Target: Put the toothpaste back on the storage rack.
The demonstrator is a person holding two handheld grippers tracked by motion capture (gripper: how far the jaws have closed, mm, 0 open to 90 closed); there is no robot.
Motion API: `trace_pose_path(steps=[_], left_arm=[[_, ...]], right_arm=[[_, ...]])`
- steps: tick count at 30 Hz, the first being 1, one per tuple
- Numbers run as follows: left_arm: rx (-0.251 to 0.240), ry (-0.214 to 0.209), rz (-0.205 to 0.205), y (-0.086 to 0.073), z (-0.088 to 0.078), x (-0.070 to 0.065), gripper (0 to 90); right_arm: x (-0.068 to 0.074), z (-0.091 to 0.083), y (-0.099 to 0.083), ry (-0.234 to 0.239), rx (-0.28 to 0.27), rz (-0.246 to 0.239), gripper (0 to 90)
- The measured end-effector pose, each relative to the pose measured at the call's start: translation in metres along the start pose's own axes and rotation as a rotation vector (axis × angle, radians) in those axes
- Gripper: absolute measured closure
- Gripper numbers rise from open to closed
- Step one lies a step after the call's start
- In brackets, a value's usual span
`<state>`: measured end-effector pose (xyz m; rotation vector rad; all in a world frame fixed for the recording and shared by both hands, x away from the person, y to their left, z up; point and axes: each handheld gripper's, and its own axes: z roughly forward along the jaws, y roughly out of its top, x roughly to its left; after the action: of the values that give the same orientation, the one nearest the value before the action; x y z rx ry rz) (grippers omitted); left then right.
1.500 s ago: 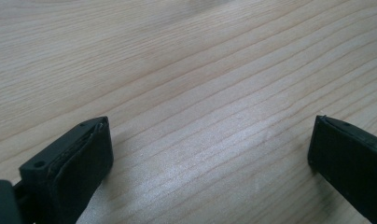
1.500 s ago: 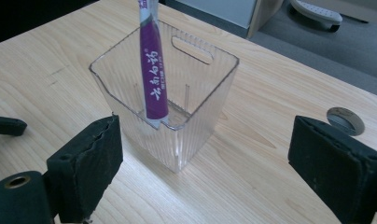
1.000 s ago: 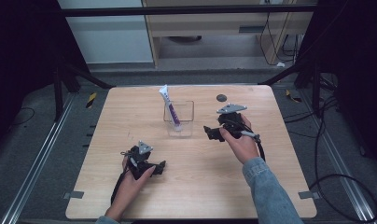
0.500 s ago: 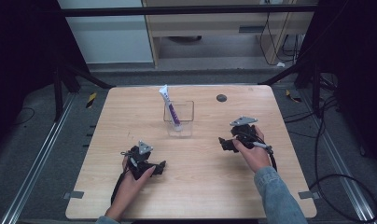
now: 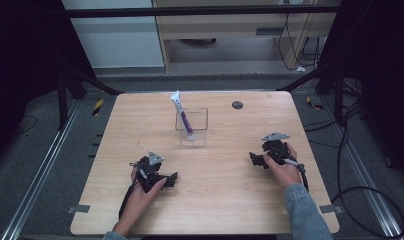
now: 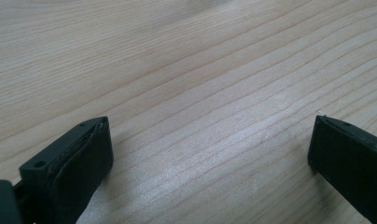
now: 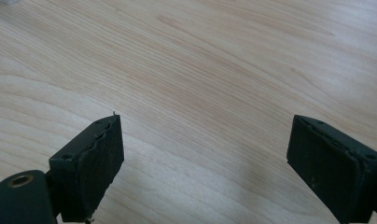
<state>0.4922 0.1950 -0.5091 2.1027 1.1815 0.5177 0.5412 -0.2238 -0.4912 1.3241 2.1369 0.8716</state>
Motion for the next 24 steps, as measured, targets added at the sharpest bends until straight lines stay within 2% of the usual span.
trace_pose_path(steps=[6, 11, 14, 24], left_arm=[[0.0, 0.0, 0.0, 0.0, 0.0, 0.0, 0.0], [0.0, 0.0, 0.0, 0.0, 0.0, 0.0, 0.0], [-0.001, 0.0, 0.0, 0.0, 0.0, 0.0, 0.0], [-0.001, 0.0, -0.002, 0.0, 0.0, 0.0, 0.0]], right_arm=[[-0.011, -0.001, -0.008, 0.014, -0.025, 0.068, 10.2], [-0.017, 0.001, -0.011, 0.005, -0.04, 0.09, 10.1], [-0.023, 0.002, -0.013, -0.001, -0.053, 0.129, 10.1], [-0.029, 0.008, -0.014, -0.01, -0.079, 0.186, 10.1]])
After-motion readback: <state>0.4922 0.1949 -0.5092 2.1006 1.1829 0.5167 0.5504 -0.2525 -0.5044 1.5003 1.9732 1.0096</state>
